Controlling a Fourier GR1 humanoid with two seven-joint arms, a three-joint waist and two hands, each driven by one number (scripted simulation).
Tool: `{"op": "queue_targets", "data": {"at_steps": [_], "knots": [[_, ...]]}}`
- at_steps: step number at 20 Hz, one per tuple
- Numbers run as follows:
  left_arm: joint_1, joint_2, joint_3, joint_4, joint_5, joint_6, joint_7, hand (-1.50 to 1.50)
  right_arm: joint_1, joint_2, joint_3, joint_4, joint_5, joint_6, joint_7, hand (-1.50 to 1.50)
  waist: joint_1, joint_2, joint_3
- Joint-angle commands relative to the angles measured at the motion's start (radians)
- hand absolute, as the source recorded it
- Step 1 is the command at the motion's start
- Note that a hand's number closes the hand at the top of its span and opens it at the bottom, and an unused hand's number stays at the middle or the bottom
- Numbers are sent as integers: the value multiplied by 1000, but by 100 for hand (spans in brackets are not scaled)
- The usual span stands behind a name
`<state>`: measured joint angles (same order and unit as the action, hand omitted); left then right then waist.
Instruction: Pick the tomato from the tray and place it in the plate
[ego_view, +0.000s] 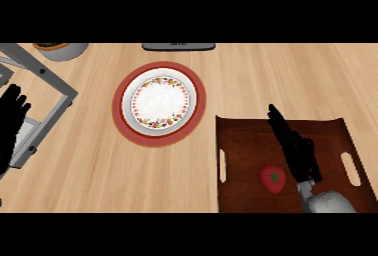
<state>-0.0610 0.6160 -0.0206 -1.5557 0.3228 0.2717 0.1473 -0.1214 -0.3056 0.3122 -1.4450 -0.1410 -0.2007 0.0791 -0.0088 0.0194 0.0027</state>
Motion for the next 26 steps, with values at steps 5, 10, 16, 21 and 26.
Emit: {"op": "queue_targets", "data": {"at_steps": [5, 10, 16, 21, 26], "knots": [[66, 28, -70, 18, -144, -26, -139, 0, -41, 151, -94, -166, -455, 286, -7, -150, 18, -20, 2], [150, -49, -116, 76, -184, -11, -256, 0, 118, 23, -258, -259, -332, 222, -267, -150, -23, -25, -2], [149, -87, -117, 115, -230, -11, -334, 0, 355, 55, -351, -404, -481, 313, -352, -150, -10, -22, -3], [133, -90, -94, 143, -237, -47, -330, 0, 438, -103, -382, -412, -483, 535, -316, -150, -2, -21, -3], [131, -93, -120, 98, -262, -30, -287, 0, 422, -288, -396, -437, -315, 585, -244, -150, 0, -21, -3]]}}
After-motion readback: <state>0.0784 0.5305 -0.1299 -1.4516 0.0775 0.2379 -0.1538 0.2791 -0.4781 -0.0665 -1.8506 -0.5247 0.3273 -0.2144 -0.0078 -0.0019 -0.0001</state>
